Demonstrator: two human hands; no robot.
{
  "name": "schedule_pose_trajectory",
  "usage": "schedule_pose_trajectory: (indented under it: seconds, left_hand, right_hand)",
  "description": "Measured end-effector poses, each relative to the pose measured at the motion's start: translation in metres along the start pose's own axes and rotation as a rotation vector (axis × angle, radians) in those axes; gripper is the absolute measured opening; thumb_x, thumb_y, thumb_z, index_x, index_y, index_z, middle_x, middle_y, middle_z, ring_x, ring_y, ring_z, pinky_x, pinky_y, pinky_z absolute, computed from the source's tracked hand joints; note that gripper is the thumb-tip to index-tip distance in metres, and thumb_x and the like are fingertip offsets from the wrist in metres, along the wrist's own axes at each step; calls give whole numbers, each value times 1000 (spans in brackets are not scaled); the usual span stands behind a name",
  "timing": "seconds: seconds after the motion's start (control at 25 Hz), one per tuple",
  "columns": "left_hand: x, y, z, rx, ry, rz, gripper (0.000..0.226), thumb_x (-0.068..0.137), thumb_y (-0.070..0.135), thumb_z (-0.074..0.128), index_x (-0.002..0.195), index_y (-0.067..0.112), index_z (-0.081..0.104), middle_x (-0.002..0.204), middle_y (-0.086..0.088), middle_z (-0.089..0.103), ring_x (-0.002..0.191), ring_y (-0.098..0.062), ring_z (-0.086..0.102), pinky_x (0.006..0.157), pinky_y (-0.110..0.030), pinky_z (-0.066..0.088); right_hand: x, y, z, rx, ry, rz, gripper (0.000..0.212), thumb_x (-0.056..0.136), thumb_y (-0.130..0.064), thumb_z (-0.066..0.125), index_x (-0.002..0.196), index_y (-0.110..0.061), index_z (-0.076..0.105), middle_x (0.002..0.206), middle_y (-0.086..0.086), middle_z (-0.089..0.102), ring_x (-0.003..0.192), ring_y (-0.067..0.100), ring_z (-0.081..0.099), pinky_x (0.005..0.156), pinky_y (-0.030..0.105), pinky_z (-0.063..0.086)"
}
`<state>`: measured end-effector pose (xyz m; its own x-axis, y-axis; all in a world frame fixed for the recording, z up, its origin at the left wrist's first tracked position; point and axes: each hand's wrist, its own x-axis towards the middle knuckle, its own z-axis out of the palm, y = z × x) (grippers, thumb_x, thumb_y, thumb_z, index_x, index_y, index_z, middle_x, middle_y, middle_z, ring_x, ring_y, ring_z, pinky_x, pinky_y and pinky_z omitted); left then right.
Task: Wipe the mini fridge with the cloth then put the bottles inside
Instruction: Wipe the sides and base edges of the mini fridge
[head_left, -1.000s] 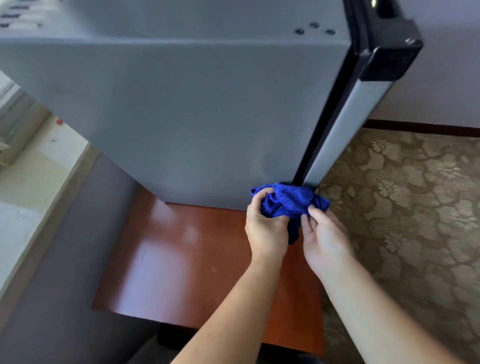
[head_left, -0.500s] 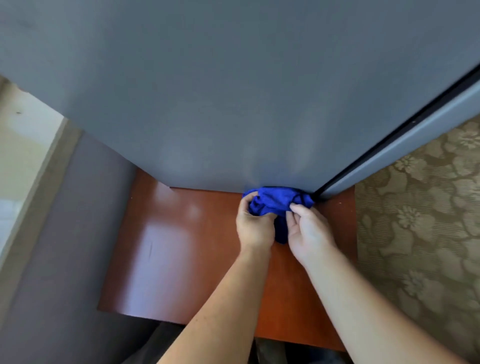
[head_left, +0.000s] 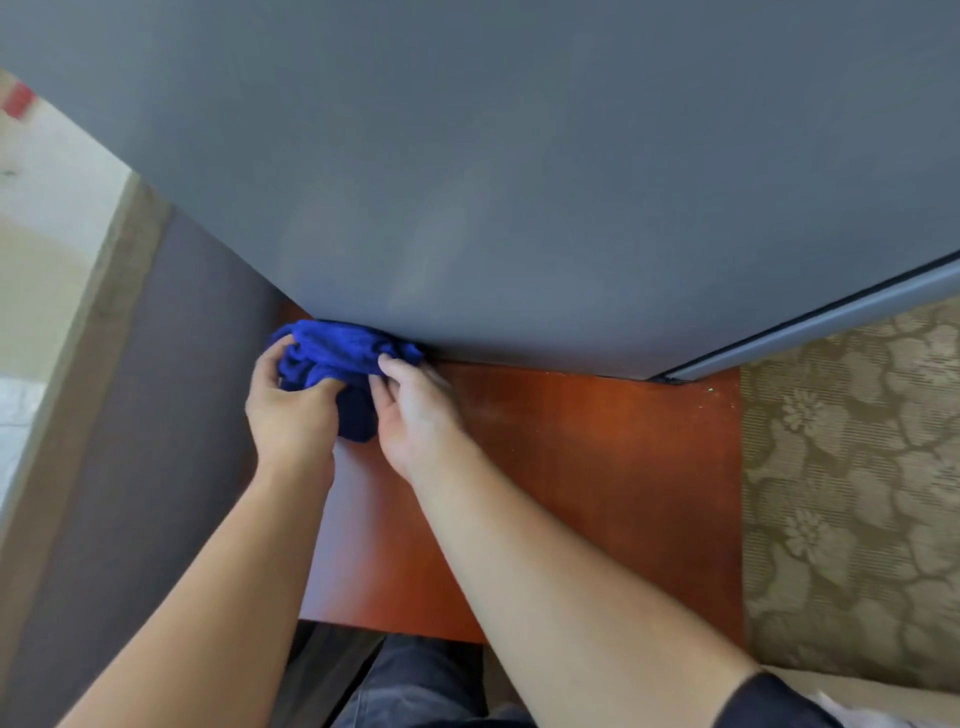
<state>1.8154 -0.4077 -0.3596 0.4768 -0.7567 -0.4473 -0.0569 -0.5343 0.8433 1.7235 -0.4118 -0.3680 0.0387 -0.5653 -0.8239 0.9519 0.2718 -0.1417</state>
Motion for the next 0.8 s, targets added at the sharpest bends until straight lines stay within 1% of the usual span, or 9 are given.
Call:
schedule_pose_trajectory:
  seconds: [0.08, 0.16, 0.2, 0.36, 0.44, 0.6, 0.68, 0.76, 0.8]
  left_hand:
    - [-9, -8, 18, -36, -26, -11, 58, 76, -7, 68, 121, 29, 64, 106, 5, 75, 90, -7, 72, 79, -22, 59]
    - [-28, -17, 45, -72, -53, -22, 57, 77, -11, 66, 120, 26, 63, 99, 9, 73, 84, -6, 71, 74, -19, 58]
    - [-39, -22, 60, -95, -65, -30, 57, 76, -13, 66, 119, 25, 63, 98, 8, 73, 84, -10, 71, 75, -21, 58]
    - [-96, -46, 128, -145, -158, -113, 57, 77, -15, 67, 124, 15, 64, 102, -3, 76, 83, -13, 69, 79, -25, 59]
    - [-126, -54, 161, -154, -205, -132, 53, 76, -15, 69, 120, 14, 65, 102, -6, 77, 79, -10, 70, 79, -25, 59]
    - [-175, -62, 204, -72, -368, -116, 44, 77, -10, 70, 97, 29, 64, 81, 13, 72, 58, 10, 63, 69, -13, 55]
    - [-183, -64, 209, -21, -450, -118, 41, 79, -4, 69, 90, 35, 64, 78, 15, 72, 61, 4, 65, 72, -18, 56]
    - [-178, -65, 204, 15, -513, -104, 39, 80, -1, 69, 97, 34, 67, 81, 13, 75, 68, -2, 68, 77, -24, 59]
    - [-171, -65, 198, 40, -528, -96, 40, 80, 0, 70, 100, 34, 67, 81, 14, 76, 71, -5, 70, 81, -27, 60]
  right_hand:
    - [-8, -20, -12, 7, 39, -39, 21, 96, 11, 58, 98, -9, 65, 91, 6, 70, 85, 11, 67, 90, 27, 56]
    - [-15, -49, -34, 21, 81, -88, 15, 96, 9, 58, 103, -3, 65, 94, 10, 70, 86, 14, 67, 96, 30, 53]
    - [-20, -65, -46, 31, 96, -117, 17, 97, 7, 58, 110, -1, 64, 97, 12, 69, 87, 15, 67, 93, 30, 55]
    - [-32, -132, -107, 68, 177, -237, 30, 97, 5, 58, 127, 1, 61, 109, 15, 69, 93, 17, 68, 66, 23, 64]
    - [-40, -164, -133, 76, 208, -294, 30, 98, 6, 58, 127, 1, 60, 109, 15, 69, 94, 17, 68, 63, 23, 63]
    - [-51, -216, -173, 62, 237, -389, 35, 99, 6, 55, 134, 2, 58, 111, 12, 69, 98, 14, 69, 72, 20, 62]
    - [-53, -227, -181, 19, 237, -392, 33, 100, 5, 54, 133, 3, 59, 117, 14, 70, 106, 15, 69, 80, 19, 61]
    - [-53, -230, -181, -36, 243, -374, 28, 100, 5, 51, 127, 2, 61, 121, 14, 69, 115, 17, 68, 91, 22, 58]
    - [-53, -223, -177, -44, 249, -352, 26, 100, 5, 50, 122, 2, 62, 119, 14, 69, 113, 17, 68, 92, 22, 57]
